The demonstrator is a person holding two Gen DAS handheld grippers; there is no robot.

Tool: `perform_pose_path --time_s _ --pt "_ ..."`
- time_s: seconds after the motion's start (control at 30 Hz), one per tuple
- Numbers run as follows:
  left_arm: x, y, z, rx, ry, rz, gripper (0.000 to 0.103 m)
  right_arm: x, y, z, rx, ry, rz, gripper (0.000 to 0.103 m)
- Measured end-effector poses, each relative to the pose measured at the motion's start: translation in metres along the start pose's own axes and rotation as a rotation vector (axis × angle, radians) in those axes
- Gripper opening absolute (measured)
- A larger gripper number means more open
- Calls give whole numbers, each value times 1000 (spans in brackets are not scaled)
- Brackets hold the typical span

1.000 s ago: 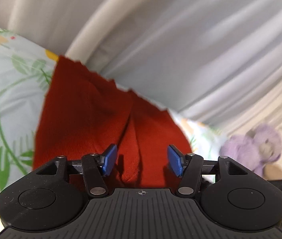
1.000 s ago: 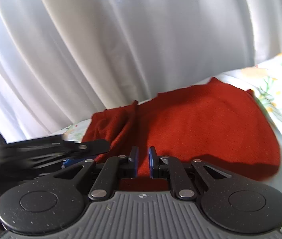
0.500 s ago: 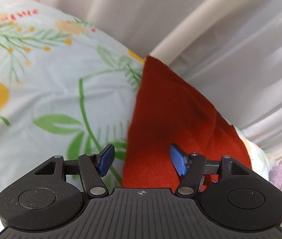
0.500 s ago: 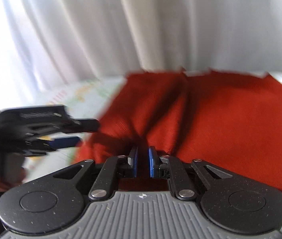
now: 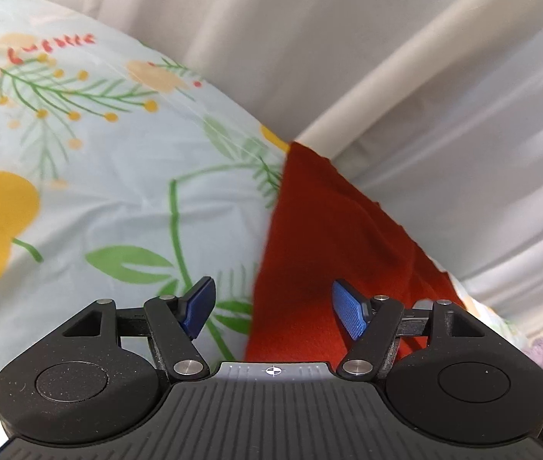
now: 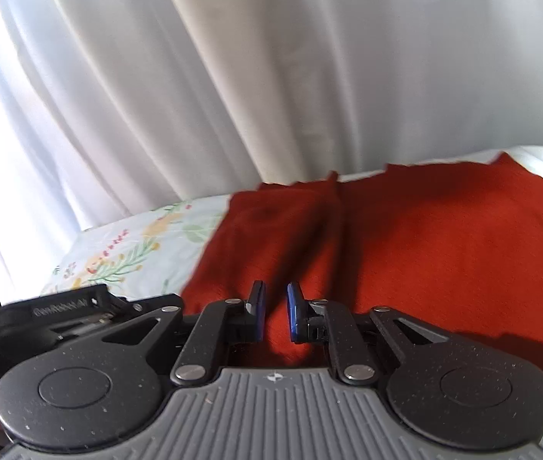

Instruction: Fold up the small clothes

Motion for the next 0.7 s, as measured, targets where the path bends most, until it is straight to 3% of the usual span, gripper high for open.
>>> perform_pose_path --time_s 0.17,0.27,0.37,0.43,0.53,0.63,0.7 --pt "-8 -6 0 -21 23 34 76 -24 2 17 98 -18 11 12" --pt "-11 -12 -2 -26 -58 53 76 -42 -6 8 166 -99 47 11" --pt "-12 -12 -3 12 -176 74 77 -38 -1 4 155 -81 69 11" --pt "-7 -11 1 46 -210 49 81 -31 9 -5 66 -38 81 17" --pt "-2 -9 6 63 -221 14 83 -19 22 -36 -134 13 53 40" --pt "-3 -8 4 33 -170 28 83 -25 32 -68 -361 69 96 43" --pt "-3 -10 3 17 -145 36 83 -36 34 -80 -489 151 152 47"
Point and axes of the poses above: each gripper's, at about its wrist camera, not at the fingertips, and x roughly against the way its jaws point, z to its left, y to its top, the point moved 1 cm from there along -x, roughly the way its jaws point, and after that the axes turned 12 degrees about -x, right-handed, at the moved point
